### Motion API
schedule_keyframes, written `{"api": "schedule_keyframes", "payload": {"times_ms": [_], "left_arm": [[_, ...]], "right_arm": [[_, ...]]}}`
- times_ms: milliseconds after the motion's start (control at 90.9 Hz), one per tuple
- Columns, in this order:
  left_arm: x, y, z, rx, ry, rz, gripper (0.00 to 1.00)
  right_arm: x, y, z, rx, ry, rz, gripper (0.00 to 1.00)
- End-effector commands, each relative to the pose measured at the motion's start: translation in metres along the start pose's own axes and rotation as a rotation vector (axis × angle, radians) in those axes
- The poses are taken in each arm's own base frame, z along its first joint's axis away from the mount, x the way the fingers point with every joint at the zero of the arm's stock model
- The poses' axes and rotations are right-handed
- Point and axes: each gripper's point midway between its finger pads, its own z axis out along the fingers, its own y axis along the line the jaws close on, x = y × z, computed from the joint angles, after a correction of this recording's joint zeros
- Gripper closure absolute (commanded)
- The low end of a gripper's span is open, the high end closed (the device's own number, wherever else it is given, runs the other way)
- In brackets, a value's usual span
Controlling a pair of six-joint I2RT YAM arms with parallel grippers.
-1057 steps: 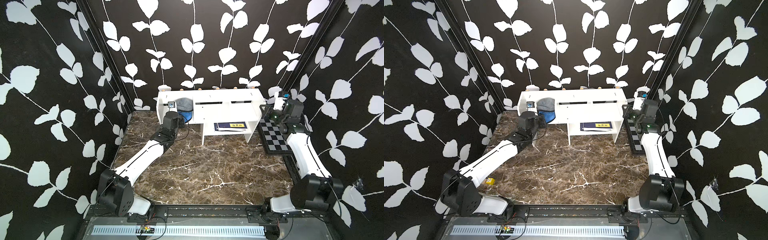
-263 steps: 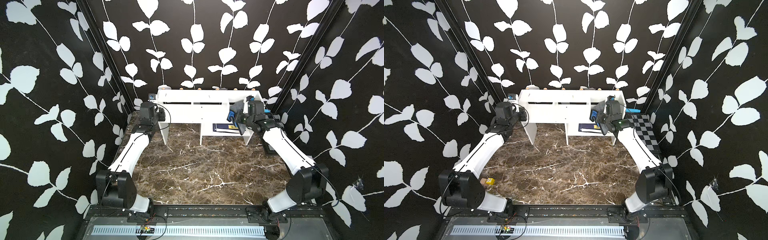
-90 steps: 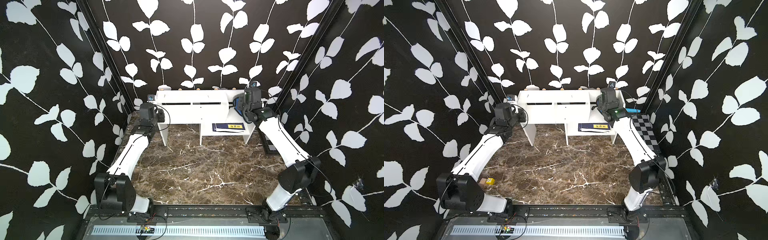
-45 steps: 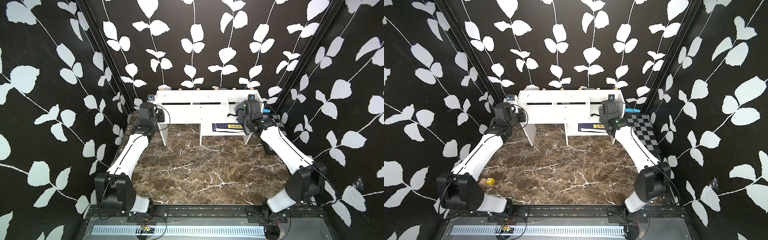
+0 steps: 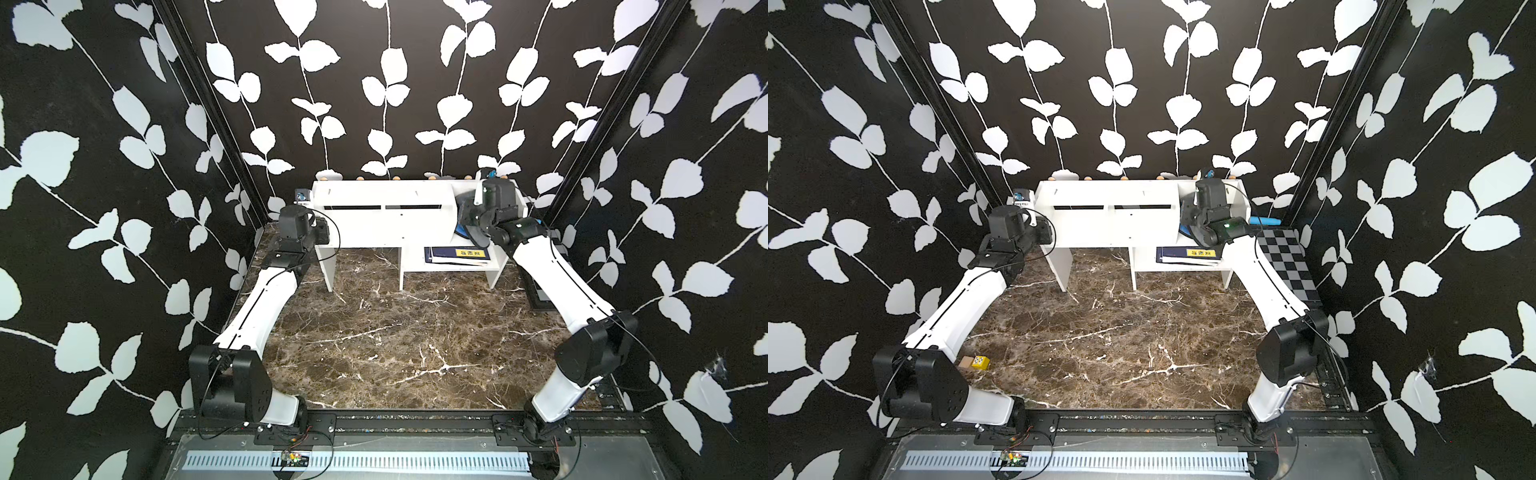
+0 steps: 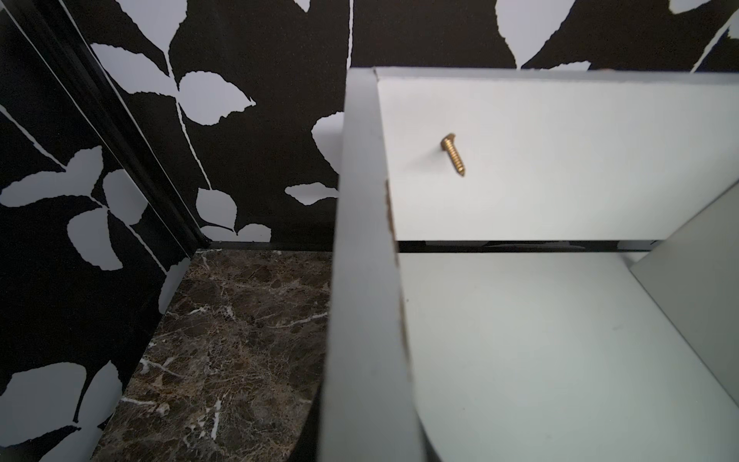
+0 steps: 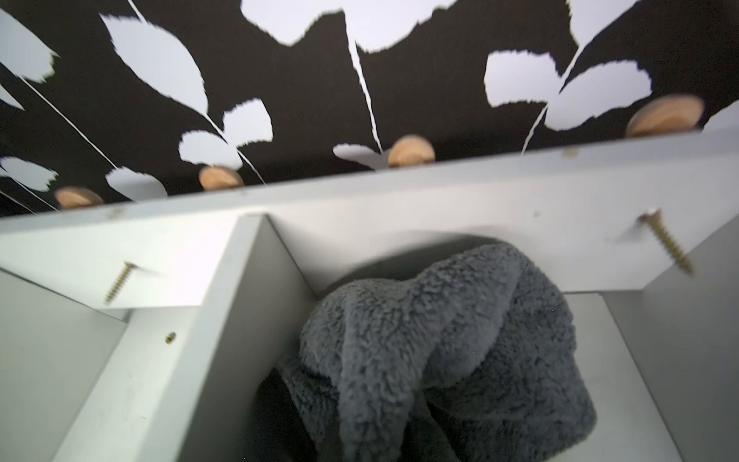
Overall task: Wipe the bookshelf clean with a cloth
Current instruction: Wipe the dust from the shelf.
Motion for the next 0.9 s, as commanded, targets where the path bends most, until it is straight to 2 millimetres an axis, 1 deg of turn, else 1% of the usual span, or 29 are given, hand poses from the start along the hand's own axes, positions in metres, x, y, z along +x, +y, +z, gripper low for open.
{"api": "schedule_keyframes", "payload": {"times_ms": [0, 55, 143, 242, 319, 407, 473, 517, 528, 561, 638, 704, 770, 825, 891], "left_arm": [[0.018, 0.016, 0.005, -0.033, 0.076, -0.144, 1.00], [0.018, 0.016, 0.005, -0.033, 0.078, -0.143, 1.00], [0.018, 0.018, 0.004, -0.042, 0.079, -0.142, 1.00], [0.018, 0.018, 0.003, -0.047, 0.078, -0.141, 1.00], [0.017, 0.019, 0.003, -0.049, 0.078, -0.140, 1.00], [0.018, 0.020, 0.003, -0.056, 0.080, -0.140, 1.00], [0.018, 0.021, 0.002, -0.060, 0.082, -0.139, 1.00], [0.018, 0.022, 0.003, -0.065, 0.085, -0.138, 1.00], [0.019, 0.021, 0.003, -0.065, 0.086, -0.139, 1.00], [0.019, 0.021, 0.003, -0.065, 0.088, -0.139, 1.00], [0.019, 0.021, 0.004, -0.061, 0.090, -0.141, 1.00], [0.020, 0.020, 0.005, -0.061, 0.094, -0.141, 1.00], [0.020, 0.021, 0.005, -0.063, 0.095, -0.140, 1.00], [0.020, 0.021, 0.004, -0.066, 0.095, -0.140, 1.00], [0.020, 0.021, 0.003, -0.065, 0.093, -0.139, 1.00]], "right_arm": [[-0.038, 0.008, -0.015, -0.017, -0.107, 0.018, 1.00], [-0.046, 0.005, -0.020, 0.008, -0.133, 0.010, 1.00], [-0.052, -0.011, -0.024, 0.096, -0.152, -0.015, 1.00], [-0.050, -0.031, -0.027, 0.191, -0.142, -0.049, 1.00], [-0.039, -0.046, -0.029, 0.267, -0.112, -0.087, 1.00], [-0.024, -0.066, -0.036, 0.367, -0.093, -0.121, 1.00], [-0.010, -0.080, -0.039, 0.429, -0.072, -0.138, 1.00], [0.005, -0.088, -0.036, 0.459, -0.041, -0.149, 1.00], [0.005, -0.090, -0.041, 0.463, -0.045, -0.148, 1.00], [0.011, -0.093, -0.045, 0.471, -0.037, -0.145, 1.00], [0.033, -0.099, -0.043, 0.475, 0.001, -0.135, 1.00], [0.051, -0.100, -0.039, 0.461, 0.034, -0.120, 1.00], [0.065, -0.096, -0.032, 0.422, 0.063, -0.113, 1.00], [0.066, -0.091, -0.028, 0.394, 0.066, -0.114, 1.00], [0.054, -0.090, -0.029, 0.397, 0.046, -0.113, 1.00]]}}
